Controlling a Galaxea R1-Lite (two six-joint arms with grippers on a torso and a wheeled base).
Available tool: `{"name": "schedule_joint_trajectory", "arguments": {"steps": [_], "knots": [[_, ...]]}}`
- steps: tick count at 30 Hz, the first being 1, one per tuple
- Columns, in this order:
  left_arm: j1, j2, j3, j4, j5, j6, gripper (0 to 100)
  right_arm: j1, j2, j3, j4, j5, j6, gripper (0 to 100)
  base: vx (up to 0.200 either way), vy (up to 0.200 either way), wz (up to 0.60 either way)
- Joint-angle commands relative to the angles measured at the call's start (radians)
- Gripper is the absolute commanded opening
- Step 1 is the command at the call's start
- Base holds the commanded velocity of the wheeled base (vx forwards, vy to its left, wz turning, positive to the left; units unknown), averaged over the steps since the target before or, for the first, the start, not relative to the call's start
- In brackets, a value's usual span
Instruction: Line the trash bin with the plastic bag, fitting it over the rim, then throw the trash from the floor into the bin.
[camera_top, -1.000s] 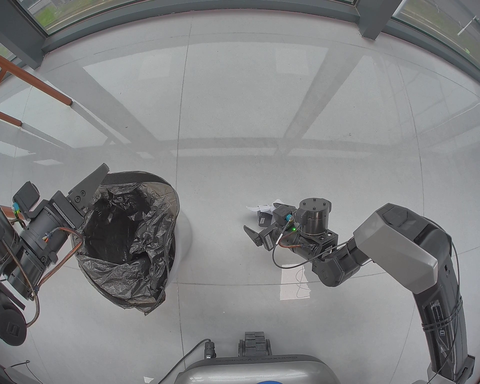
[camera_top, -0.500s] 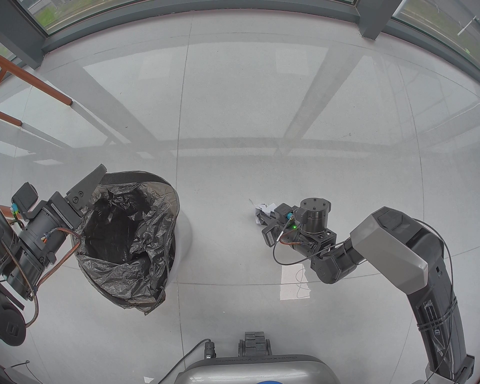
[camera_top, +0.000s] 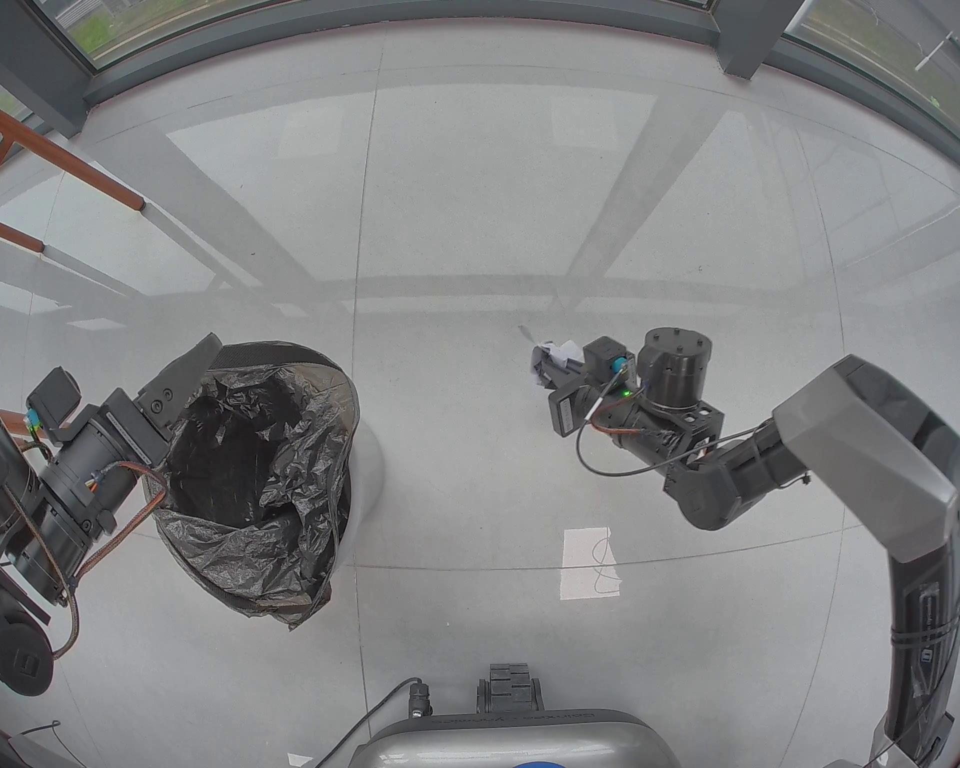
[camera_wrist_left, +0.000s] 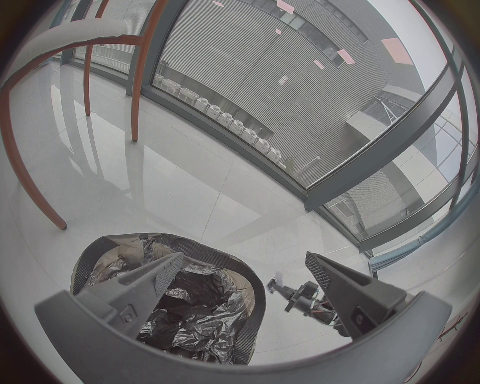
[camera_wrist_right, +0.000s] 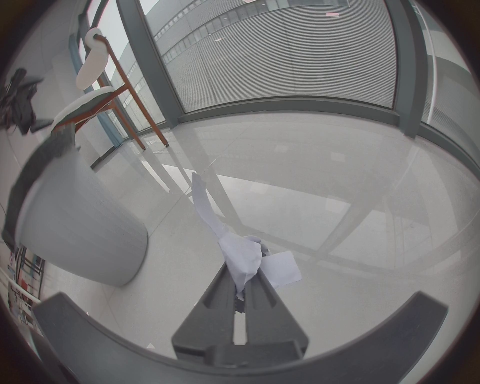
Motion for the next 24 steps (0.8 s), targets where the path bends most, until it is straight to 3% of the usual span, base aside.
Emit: {"name": "schedule_joint_trajectory", "arguments": {"steps": [1,10,15,24], "knots": [[-0.016,-0.002,0.011,0.014,0.003,0.003,100,0.001,-0.31,0.244,0.022,-0.047,0.053,0,0.0,0.0,0.0],[-0.053,0.001,0.066,0.06,0.008,0.035,100,-0.025,-0.691,0.741,0.031,-0.11,0.134,0,0.0,0.0,0.0],[-0.061,0.023,0.089,0.089,0.054,0.038,100,-0.071,-0.809,0.85,0.037,-0.11,0.134,0,0.0,0.0,0.0],[-0.084,0.036,0.067,0.083,0.057,0.043,100,-0.128,-0.878,0.903,0.062,-0.112,0.134,0,0.0,0.0,0.0]]}}
